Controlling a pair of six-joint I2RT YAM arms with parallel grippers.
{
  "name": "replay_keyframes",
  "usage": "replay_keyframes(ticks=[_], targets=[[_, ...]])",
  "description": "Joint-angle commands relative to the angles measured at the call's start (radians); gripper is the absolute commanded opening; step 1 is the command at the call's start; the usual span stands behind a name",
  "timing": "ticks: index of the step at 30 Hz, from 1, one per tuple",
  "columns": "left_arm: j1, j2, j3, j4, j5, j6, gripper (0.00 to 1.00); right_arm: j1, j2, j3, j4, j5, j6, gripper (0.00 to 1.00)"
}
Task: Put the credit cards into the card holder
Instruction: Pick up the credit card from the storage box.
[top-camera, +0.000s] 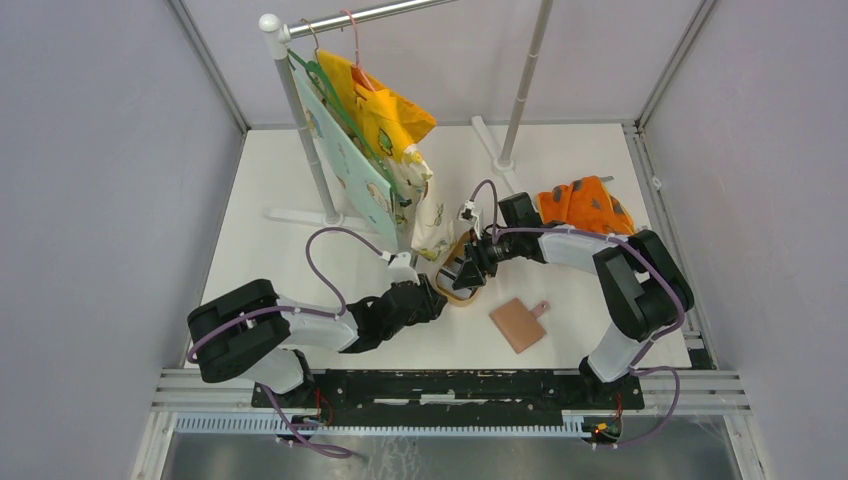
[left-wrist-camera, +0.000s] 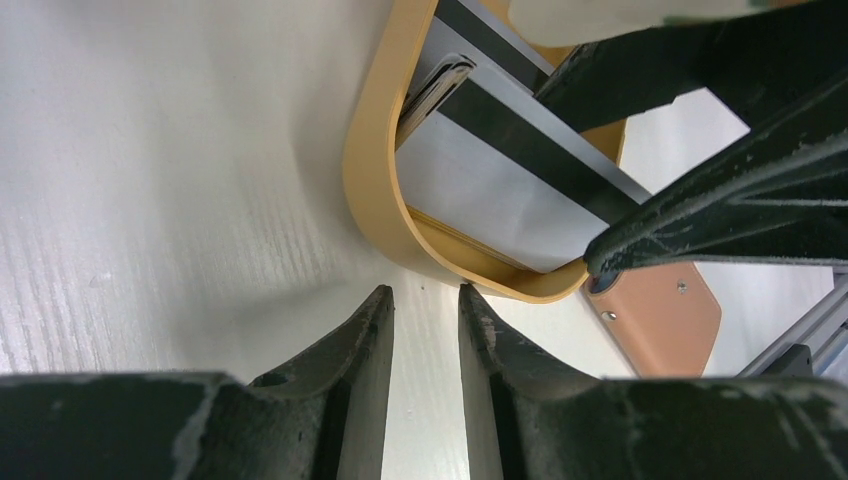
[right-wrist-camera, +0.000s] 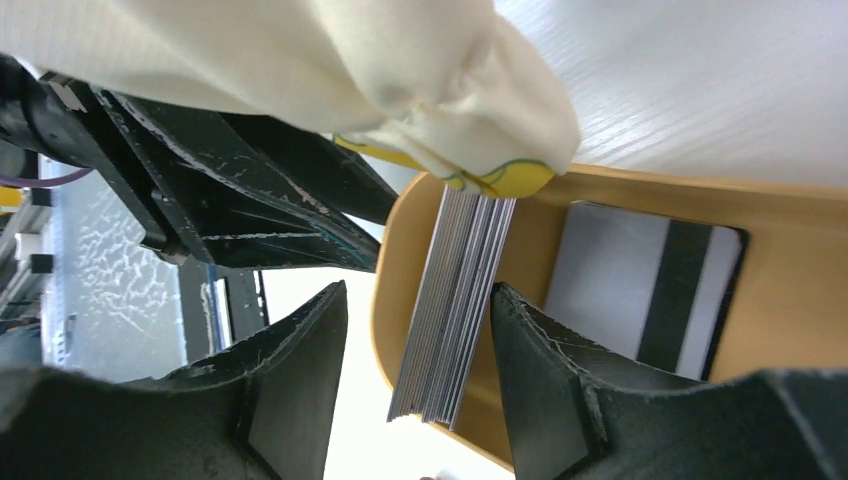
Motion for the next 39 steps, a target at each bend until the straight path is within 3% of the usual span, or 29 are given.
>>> replay_keyframes(ticks=[1,8,16,26,39], targets=[[0.011,0.003,0.043,0.052,-0.025,0.051,0.37,0.004,-0.035,-0.035,0.101,-0.101,0.094,0.60],[0.011,-0.013,0.033,0.061,-0.024,0.069,0.37,0.003,-0.004,-0.035,0.079,-0.076,0.121,0.63],[0.011,-0.033,0.030,0.055,-0.023,0.093,0.38,0.003,0.001,0.007,-0.020,0.076,0.044,0.65],[0.010,-0.036,0.035,0.047,-0.021,0.113,0.39,0.027,0.031,0.042,-0.066,0.077,0.063,0.65],[0.011,-0.060,0.050,0.023,-0.044,0.142,0.41,0.049,0.003,0.035,-0.025,0.059,0.221,0.65]])
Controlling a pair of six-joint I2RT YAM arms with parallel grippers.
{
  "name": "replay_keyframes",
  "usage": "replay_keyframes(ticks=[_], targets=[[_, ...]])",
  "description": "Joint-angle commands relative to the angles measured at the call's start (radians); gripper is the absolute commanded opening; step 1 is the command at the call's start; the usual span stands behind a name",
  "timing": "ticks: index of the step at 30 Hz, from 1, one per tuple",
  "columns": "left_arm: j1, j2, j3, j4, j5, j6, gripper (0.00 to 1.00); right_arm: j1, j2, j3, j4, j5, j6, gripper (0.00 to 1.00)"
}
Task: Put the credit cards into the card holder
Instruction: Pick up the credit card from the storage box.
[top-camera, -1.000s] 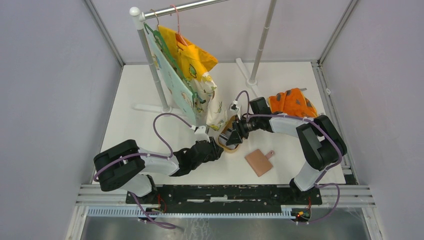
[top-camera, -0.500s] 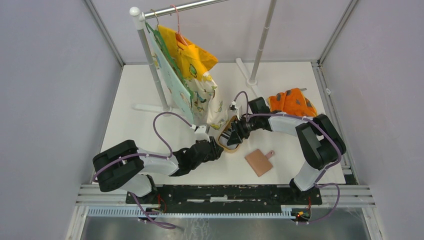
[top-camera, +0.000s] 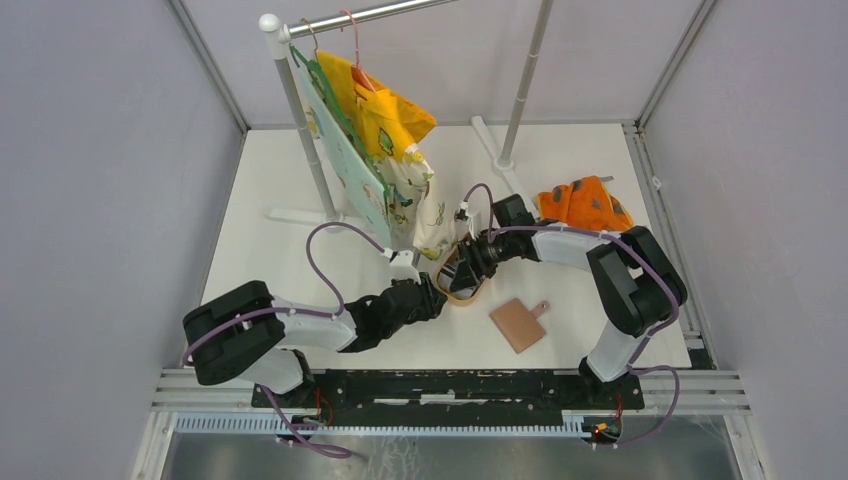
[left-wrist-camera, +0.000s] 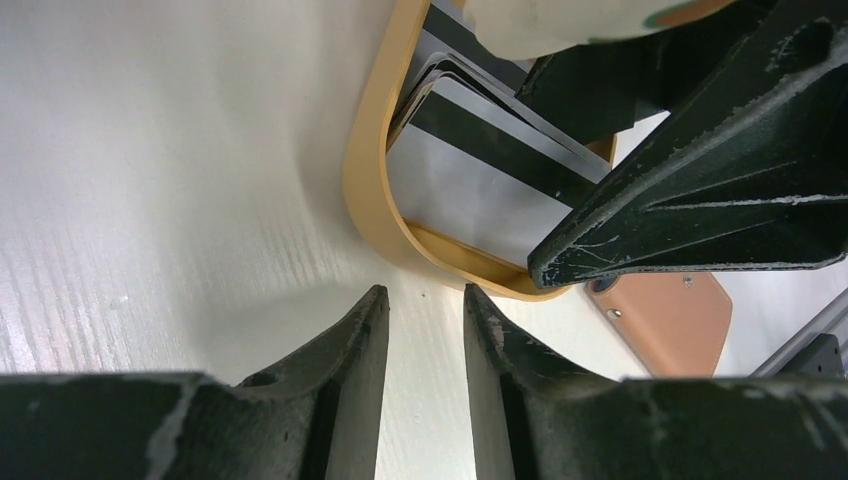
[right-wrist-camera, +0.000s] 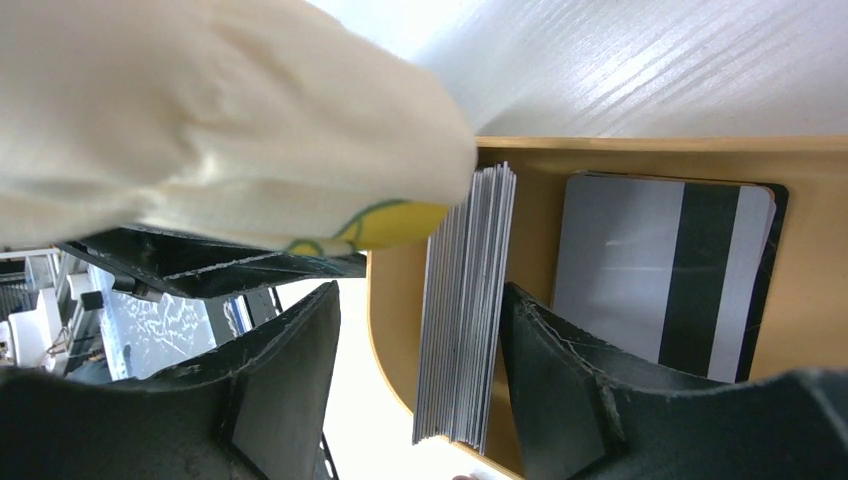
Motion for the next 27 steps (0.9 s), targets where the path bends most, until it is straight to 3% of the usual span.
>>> replay_keyframes(ticks=[1,8,27], targets=[[0.006,-0.045,0.039,0.034,-0.043,0.068,0.41,0.018,-0.030,0.015,0.022,-0.013,0.082,0.65],[0.006,-0.107,0.004,0.046,-0.039,0.098,0.44,0.007,-0.035,0.045,-0.019,0.094,0.069,0.63],[0.006,-0.228,-0.061,0.023,-0.023,0.141,0.46,-0.072,-0.067,0.064,-0.050,-0.013,0.049,0.53]])
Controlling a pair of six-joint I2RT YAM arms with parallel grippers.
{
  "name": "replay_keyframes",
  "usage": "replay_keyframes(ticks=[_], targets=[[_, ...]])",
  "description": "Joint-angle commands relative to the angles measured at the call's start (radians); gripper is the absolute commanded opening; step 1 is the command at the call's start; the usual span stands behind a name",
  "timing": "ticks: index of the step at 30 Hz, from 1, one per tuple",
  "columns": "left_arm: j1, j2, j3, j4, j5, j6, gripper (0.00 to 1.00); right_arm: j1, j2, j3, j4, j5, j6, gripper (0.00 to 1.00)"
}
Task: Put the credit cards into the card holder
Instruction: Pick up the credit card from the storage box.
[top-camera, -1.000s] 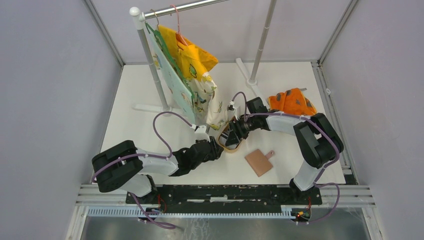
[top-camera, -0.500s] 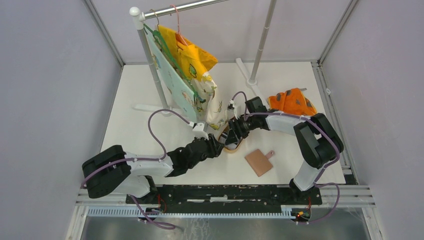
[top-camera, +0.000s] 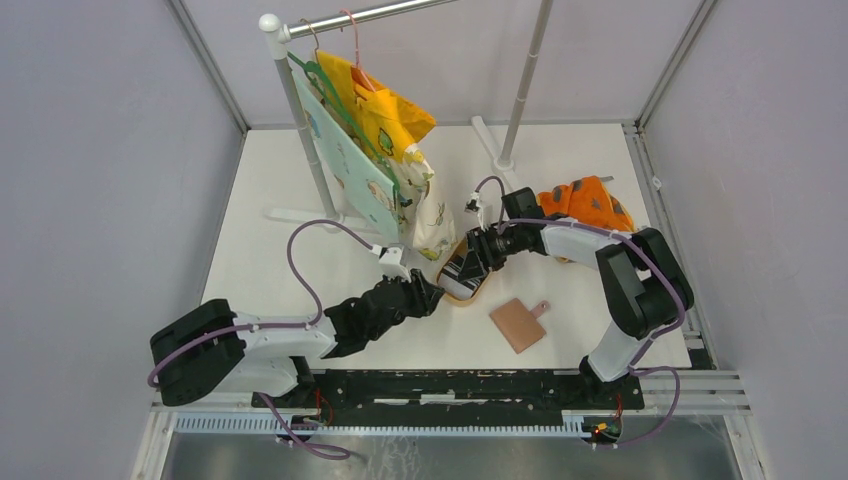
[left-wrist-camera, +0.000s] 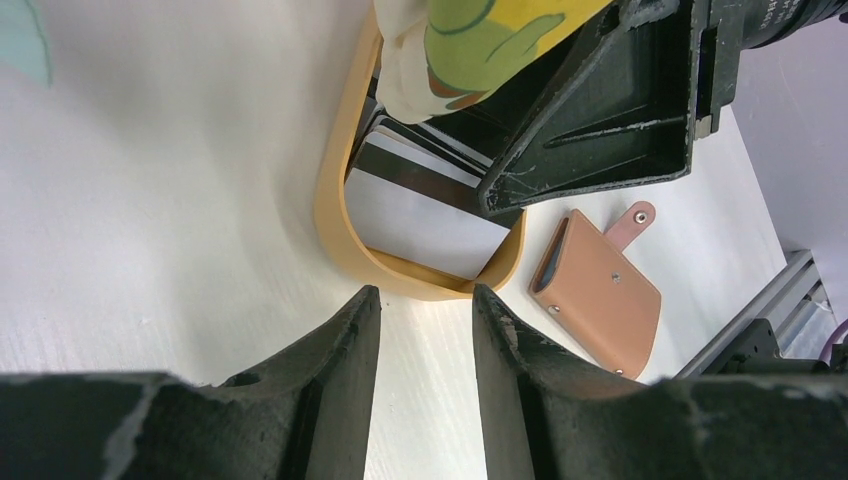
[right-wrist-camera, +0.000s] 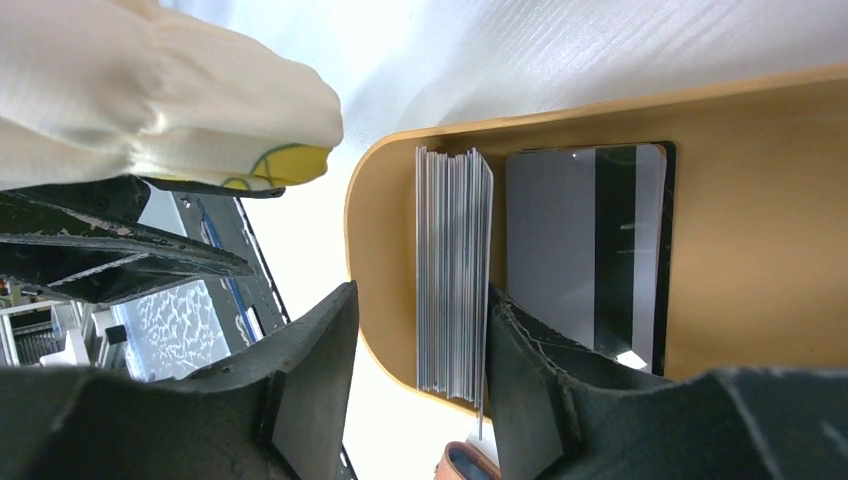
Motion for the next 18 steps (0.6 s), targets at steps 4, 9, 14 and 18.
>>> replay_keyframes(ticks=[4,9,14,18], targets=[[0.006,-0.036,-0.013,0.024,-0.018,0.053,0.46,-0.029,-0.039,0.035,0.016,-0.045,-0.007,0.52],[0.006,-0.044,-0.019,0.024,-0.015,0.054,0.46,-0.045,-0.022,0.035,0.012,-0.028,-0.016,0.48],[0.006,-0.049,-0.023,0.026,-0.012,0.054,0.46,-0.066,-0.004,0.038,0.008,-0.011,-0.026,0.43],[0.006,-0.048,-0.028,0.034,-0.006,0.051,0.46,-0.080,0.001,0.037,0.013,0.006,-0.028,0.38]])
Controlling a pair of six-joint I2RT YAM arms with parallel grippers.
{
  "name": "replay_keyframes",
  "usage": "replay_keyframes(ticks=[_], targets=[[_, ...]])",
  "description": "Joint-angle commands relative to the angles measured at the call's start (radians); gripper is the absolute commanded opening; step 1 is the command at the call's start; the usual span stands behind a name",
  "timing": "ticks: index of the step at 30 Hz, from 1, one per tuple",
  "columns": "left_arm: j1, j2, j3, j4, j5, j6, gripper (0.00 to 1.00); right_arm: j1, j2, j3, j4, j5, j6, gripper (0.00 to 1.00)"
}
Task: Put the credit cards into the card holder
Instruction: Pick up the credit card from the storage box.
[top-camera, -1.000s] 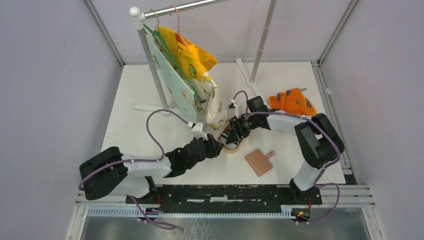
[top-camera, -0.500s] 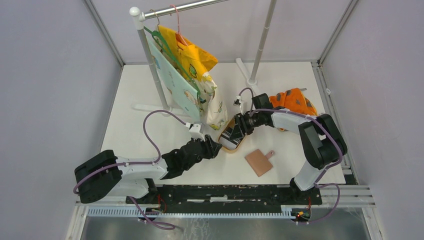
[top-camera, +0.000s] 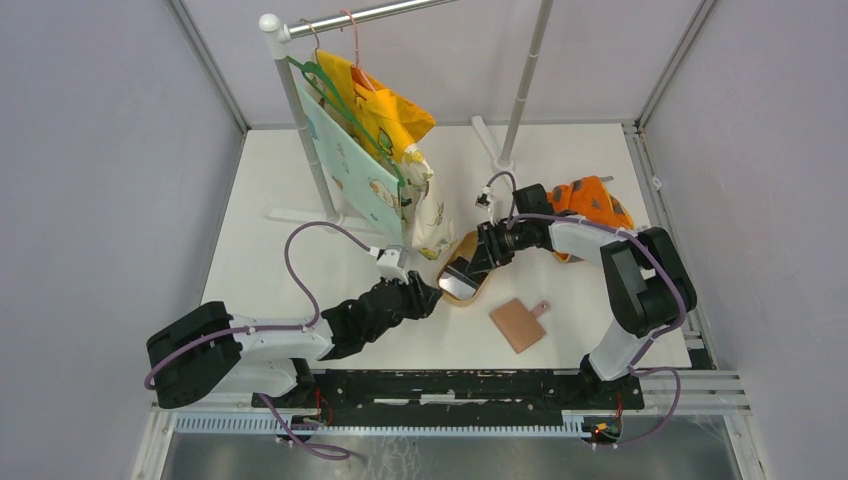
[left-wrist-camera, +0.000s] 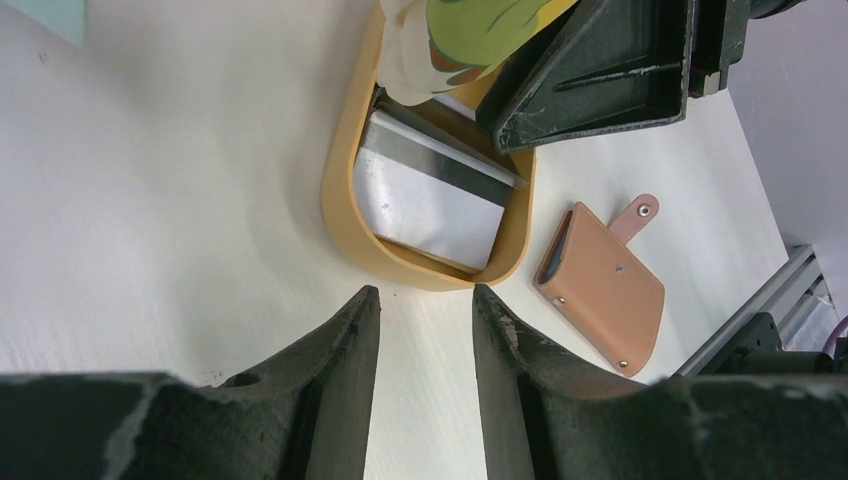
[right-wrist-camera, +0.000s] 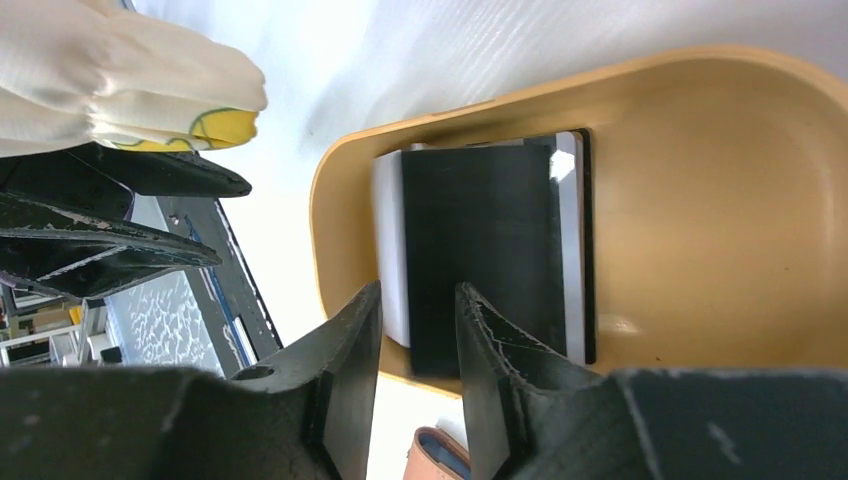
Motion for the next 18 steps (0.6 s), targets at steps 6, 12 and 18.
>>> replay_keyframes(ticks=[6,12,18], targets=[[0.006,-0.015,-0.009,0.049,0.006,0.044,0.46,-0.021,0.012,0.042,0.011,0.065,-0.032,0.15],[0.006,-0.014,-0.010,0.053,0.008,0.047,0.46,-0.021,0.021,0.086,-0.034,0.093,-0.136,0.32],[0.006,-0.004,-0.008,0.066,0.010,0.052,0.46,-0.007,-0.002,0.136,-0.092,0.122,-0.356,0.51]])
